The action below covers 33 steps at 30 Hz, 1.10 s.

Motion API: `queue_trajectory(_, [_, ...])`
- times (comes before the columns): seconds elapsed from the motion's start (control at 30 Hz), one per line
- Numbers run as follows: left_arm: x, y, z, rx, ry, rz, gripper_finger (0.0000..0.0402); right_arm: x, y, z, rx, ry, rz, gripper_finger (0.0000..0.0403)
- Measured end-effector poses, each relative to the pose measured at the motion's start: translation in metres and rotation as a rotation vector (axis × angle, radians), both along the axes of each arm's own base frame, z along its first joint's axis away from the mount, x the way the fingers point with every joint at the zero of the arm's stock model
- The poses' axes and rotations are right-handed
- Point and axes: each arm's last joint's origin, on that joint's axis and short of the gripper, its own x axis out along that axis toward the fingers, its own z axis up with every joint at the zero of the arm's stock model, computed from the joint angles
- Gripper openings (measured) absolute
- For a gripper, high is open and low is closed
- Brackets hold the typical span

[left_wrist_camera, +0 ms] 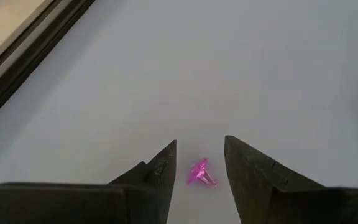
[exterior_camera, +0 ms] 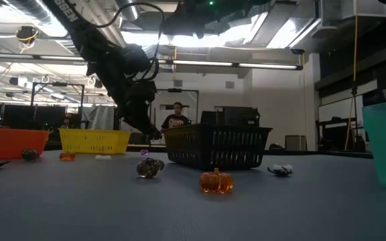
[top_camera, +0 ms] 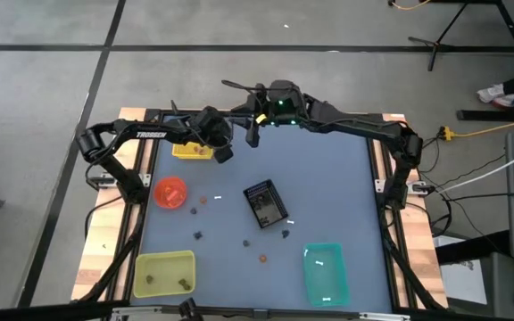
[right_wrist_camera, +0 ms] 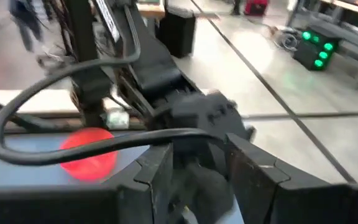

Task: Sort Halloween decoration
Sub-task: Put the violet witch hat into the top yellow bin

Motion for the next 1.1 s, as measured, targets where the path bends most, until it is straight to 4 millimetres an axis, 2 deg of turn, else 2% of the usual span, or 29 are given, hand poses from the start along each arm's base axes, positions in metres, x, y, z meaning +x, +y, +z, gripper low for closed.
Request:
queue_trajectory(0.13, [-0.001, 0.001, 0.0, -0.002, 0.002, 0.006, 0.0121, -0.006, -0.001, -0.002, -0.033, 0.084, -0.072, 0.0144])
queue_trajectory(0.33, [-0.002, 0.001, -0.001, -0.008, 0.008, 0.011, 0.0121, -0.015, 0.0, -0.021, -0.006, 0.294, -0.12, 0.0144])
queue_trajectory(0.6, [-0.004, -0.001, -0.003, -0.028, 0.035, 0.008, 0.0121, -0.028, 0.005, -0.04, 0.06, 0.526, -0.111, 0.0144])
queue_trajectory(0.9, [-0.001, -0.002, -0.005, -0.027, 0.034, 0.0, 0.0121, -0.027, 0.013, -0.042, 0.063, 0.546, -0.07, 0.0144])
queue_trajectory(1.1, [0.007, -0.006, -0.021, -0.044, 0.072, -0.038, 0.0121, -0.024, 0.012, -0.039, 0.053, 0.509, -0.071, 0.0144])
